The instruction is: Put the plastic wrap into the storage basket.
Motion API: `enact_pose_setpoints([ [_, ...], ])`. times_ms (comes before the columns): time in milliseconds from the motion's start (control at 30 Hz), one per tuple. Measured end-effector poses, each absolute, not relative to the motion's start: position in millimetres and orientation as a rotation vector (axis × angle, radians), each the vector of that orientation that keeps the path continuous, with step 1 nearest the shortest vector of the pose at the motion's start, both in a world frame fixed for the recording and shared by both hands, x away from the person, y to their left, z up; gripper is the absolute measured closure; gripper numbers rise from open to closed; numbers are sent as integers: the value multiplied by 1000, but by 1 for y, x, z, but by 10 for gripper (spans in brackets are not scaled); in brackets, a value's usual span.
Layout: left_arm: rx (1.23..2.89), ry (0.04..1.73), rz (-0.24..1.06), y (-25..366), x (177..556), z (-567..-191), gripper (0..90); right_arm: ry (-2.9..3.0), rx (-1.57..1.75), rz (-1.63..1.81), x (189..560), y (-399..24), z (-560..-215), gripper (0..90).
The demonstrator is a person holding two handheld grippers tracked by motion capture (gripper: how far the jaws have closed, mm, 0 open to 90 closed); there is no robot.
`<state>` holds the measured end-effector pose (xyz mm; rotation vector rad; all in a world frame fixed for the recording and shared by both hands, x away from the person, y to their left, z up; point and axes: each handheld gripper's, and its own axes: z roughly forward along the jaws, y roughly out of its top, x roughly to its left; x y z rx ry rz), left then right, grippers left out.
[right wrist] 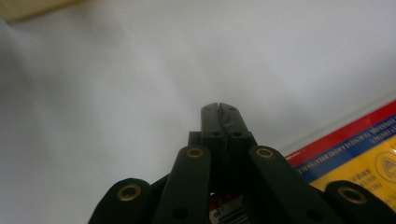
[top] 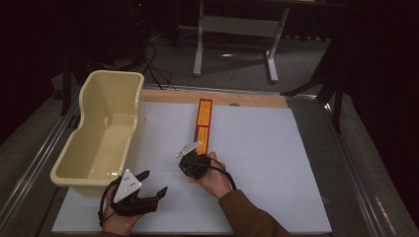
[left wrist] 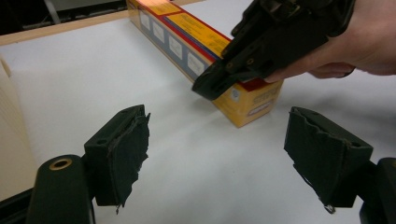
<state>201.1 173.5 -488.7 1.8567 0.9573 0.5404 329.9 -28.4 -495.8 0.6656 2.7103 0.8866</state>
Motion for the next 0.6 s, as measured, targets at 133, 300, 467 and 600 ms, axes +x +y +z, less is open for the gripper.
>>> enact_pose_setpoints([
  [133, 1855, 957, 542, 173, 201, -489, 218, 2707, 706, 858, 328, -46, -493, 900],
  [300, 1853, 958, 543, 173, 201, -489, 217, 2665, 772, 862, 327, -78, -485, 899],
  [467, 1858, 956, 543, 172, 202, -489, 218, 2646, 838, 865, 330, -113, -474, 899],
  [600, 1863, 953, 542, 171, 202, -490, 217, 2652, 884, 907, 336, -135, -472, 898],
])
